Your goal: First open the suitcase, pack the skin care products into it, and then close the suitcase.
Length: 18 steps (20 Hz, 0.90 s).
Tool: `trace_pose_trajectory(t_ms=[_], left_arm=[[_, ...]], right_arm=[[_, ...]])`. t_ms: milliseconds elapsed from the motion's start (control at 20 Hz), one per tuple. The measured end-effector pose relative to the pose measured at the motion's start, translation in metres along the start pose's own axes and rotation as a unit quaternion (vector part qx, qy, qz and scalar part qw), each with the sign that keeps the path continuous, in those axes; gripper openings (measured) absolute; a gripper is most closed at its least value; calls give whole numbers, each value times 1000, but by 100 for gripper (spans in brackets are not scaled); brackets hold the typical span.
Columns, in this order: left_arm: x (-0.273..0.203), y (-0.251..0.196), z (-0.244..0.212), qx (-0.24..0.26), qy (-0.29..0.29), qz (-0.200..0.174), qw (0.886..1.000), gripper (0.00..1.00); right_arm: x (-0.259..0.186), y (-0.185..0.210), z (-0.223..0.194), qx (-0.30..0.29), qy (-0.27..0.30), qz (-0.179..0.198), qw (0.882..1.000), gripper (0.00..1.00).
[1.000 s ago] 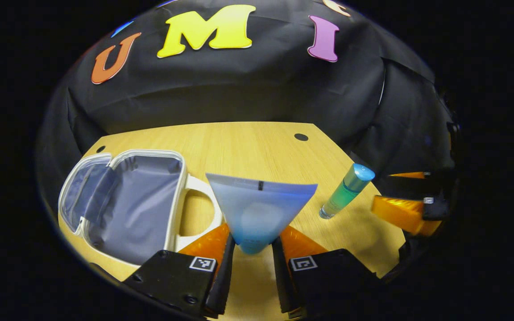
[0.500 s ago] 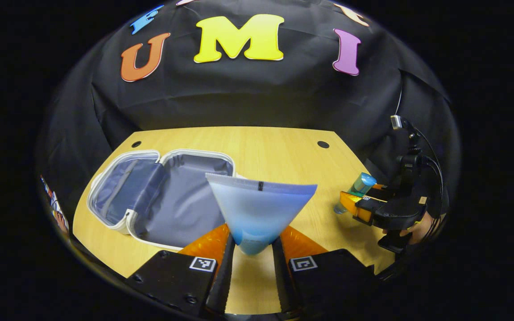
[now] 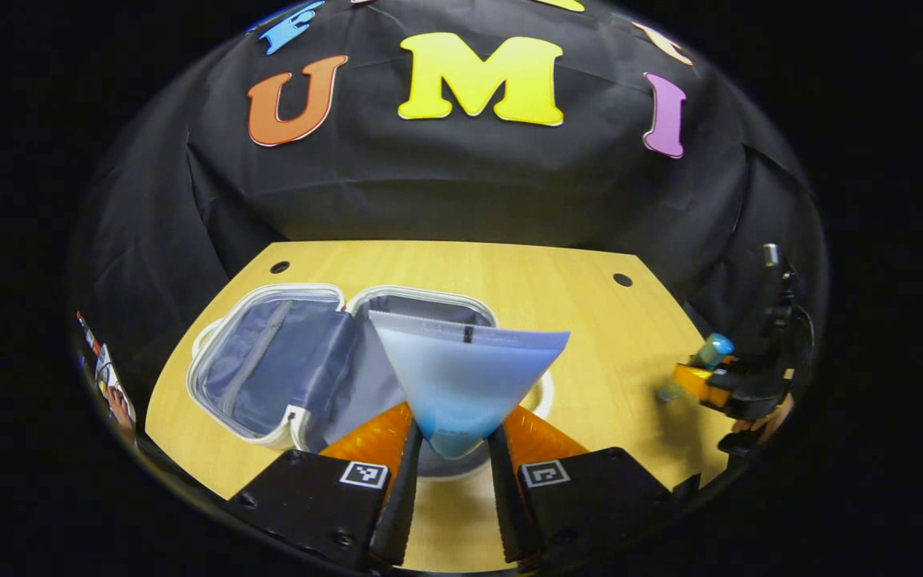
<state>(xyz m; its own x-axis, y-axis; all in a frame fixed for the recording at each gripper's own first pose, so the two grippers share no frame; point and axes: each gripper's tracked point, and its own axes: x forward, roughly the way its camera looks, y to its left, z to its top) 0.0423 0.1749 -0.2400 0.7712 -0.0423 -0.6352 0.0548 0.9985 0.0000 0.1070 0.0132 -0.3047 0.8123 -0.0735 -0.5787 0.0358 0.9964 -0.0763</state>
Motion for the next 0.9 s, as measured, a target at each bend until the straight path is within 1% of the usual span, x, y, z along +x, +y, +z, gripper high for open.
trace_pose_trajectory(t_ms=[100, 250, 350, 450, 550, 700, 900], left_arm=[[20, 24, -1, 5, 11, 7, 1000, 46], [51, 56, -13, 28, 39, 21, 999, 46], [67, 69, -33, 41, 77, 28, 996, 47], [77, 74, -49, 55, 107, 31, 992, 46], [83, 84, -64, 68, 131, 43, 988, 47], [89, 86, -77, 62, 161, 51, 984, 46], [99, 92, -88, 70, 196, 59, 976, 47]], right_arm=[[-21, 6, 3, -2, -5, 0, 1000, 34], [-48, 20, 5, 4, -8, 4, 1000, 34], [-63, 29, 0, 8, -4, 7, 1000, 34], [-74, 39, -6, 12, 4, 13, 1000, 34], [-81, 46, -12, 10, 11, 16, 1000, 34], [-86, 53, -18, 6, 19, 18, 1000, 34], [-89, 52, -14, 12, 21, 15, 1000, 34]])
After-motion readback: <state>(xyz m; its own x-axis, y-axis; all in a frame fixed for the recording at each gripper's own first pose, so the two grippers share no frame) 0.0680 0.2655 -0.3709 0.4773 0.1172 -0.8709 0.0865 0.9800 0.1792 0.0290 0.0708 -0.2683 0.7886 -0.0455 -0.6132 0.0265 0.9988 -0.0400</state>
